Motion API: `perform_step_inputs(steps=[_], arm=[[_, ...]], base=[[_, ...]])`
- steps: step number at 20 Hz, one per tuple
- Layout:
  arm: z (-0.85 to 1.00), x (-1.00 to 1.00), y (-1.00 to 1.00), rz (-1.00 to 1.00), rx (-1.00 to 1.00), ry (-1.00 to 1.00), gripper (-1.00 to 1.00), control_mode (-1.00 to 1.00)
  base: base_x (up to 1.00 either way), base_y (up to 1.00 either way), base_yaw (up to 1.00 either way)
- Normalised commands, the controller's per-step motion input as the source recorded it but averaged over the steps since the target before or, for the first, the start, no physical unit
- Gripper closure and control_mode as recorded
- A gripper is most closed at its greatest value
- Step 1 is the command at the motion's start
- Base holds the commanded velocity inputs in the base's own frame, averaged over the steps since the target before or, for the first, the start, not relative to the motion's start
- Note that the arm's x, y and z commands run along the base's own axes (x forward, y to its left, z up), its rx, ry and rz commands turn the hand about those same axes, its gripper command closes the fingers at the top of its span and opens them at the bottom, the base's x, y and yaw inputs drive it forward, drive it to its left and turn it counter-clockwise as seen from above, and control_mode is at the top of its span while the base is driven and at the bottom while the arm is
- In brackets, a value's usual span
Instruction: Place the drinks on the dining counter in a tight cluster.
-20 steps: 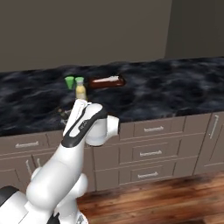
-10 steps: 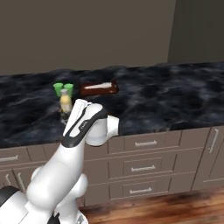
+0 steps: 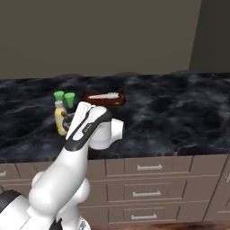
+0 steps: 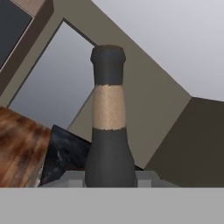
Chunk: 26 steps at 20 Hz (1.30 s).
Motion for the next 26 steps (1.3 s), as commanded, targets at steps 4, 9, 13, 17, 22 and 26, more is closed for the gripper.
perform_step_inputs(steps=[4, 9, 13, 17, 22, 26], arm=[[0.0, 0.0, 0.0, 0.0, 0.0, 0.0, 1.0, 1.0], [0.0, 0.0, 0.0, 0.0, 0.0, 0.0, 1.0, 1.0], [0.0, 0.0, 0.0, 0.0, 0.0, 0.0, 1.0, 1.0], [0.0, 0.0, 0.0, 0.0, 0.0, 0.0, 1.0, 1.0], [0.0, 0.0, 0.0, 0.0, 0.0, 0.0, 1.0, 1.0], [-0.01, 0.06, -0.01, 0.0, 0.0, 0.05, 1.0, -1.0]], base=[[0.6, -0.35, 0.17], [0.56, -0.38, 0.06], [0.55, -0.29, 0.09], [0.54, -0.16, 0.2], [0.44, -0.09, 0.12], [0.16, 0.0, 0.01]])
